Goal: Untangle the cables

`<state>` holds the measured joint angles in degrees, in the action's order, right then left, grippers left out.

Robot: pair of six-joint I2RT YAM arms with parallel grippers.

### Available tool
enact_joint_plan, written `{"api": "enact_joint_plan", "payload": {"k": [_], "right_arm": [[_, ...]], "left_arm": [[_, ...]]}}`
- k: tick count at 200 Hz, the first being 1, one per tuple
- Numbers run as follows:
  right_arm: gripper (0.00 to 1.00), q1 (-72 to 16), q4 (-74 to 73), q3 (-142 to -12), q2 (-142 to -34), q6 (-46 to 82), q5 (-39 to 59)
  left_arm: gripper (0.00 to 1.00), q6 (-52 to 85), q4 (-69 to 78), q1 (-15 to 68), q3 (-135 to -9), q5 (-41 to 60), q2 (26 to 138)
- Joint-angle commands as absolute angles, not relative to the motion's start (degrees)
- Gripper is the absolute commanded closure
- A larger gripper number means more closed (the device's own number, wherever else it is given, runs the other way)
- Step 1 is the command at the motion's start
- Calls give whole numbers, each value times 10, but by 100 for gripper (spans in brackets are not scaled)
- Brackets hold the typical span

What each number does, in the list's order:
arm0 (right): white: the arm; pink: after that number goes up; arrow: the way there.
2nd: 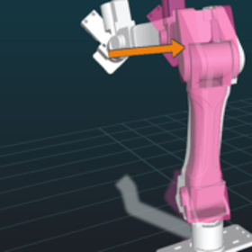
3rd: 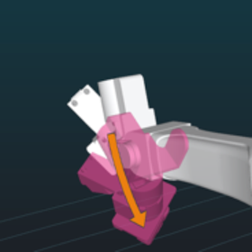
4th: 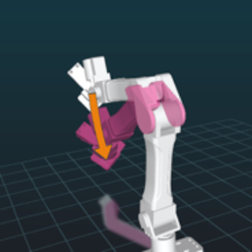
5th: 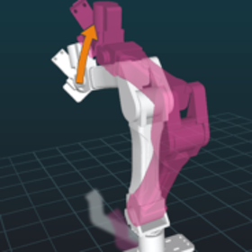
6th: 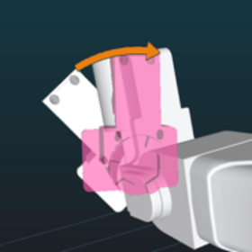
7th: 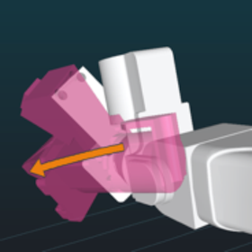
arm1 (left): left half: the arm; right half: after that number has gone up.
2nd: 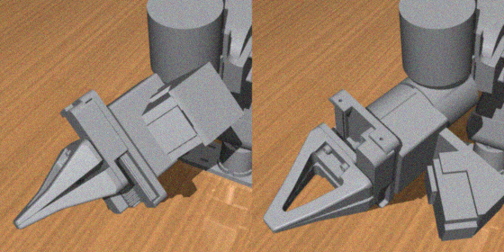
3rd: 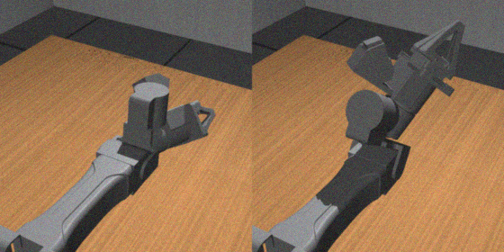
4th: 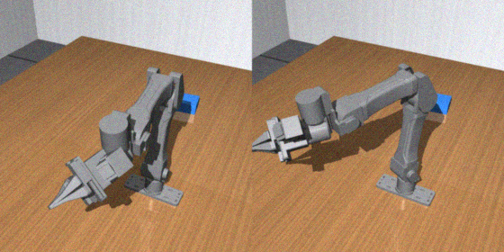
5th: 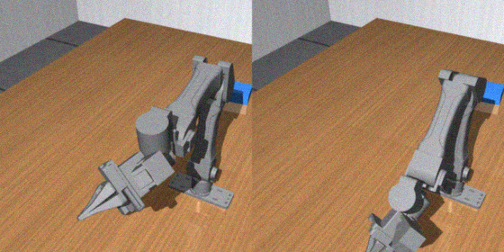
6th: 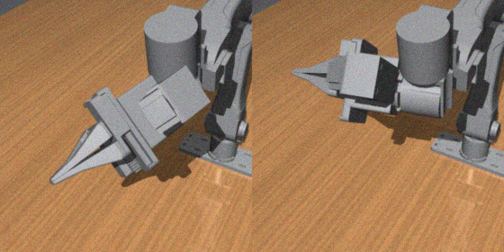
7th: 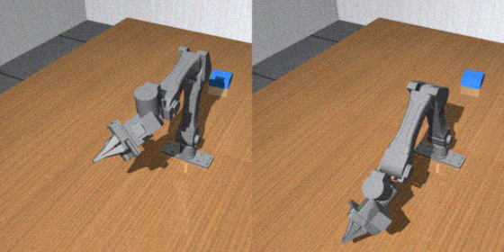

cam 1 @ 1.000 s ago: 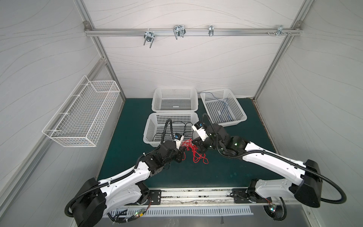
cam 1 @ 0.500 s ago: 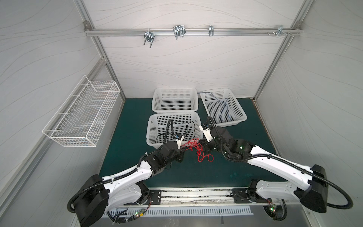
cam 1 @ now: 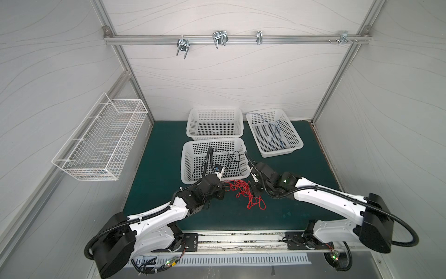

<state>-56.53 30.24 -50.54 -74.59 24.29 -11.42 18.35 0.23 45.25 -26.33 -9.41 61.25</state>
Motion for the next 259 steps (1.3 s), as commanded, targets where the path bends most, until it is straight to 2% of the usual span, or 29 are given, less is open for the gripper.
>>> {"api": "enact_joint_plan", "payload": {"k": [1,37,118,136,161,204,259], "right_arm": [[100,-563,349,-492,-765,270,-128],[100,-555,399,-503,-759,287,-168],[100,-554,330,-510,-604,179,-116],[100,-555,326,-515,-584,153,-105],[100,-555,321,-524,-568,126,-83],[100,-555,311,-538,-554,91,-22],[100,-555,308,-545,-527,85,-39]], "left_arm": [[75,186,8,452,-289,-123,606],[62,181,-2,452,-296,-106,597],[56,121,-29,452,-289,19,532],[44,108,-38,452,-289,33,518],[36,96,-19,452,-278,37,496],[33,77,32,455,-263,9,494],[34,77,58,462,-289,11,565]]}}
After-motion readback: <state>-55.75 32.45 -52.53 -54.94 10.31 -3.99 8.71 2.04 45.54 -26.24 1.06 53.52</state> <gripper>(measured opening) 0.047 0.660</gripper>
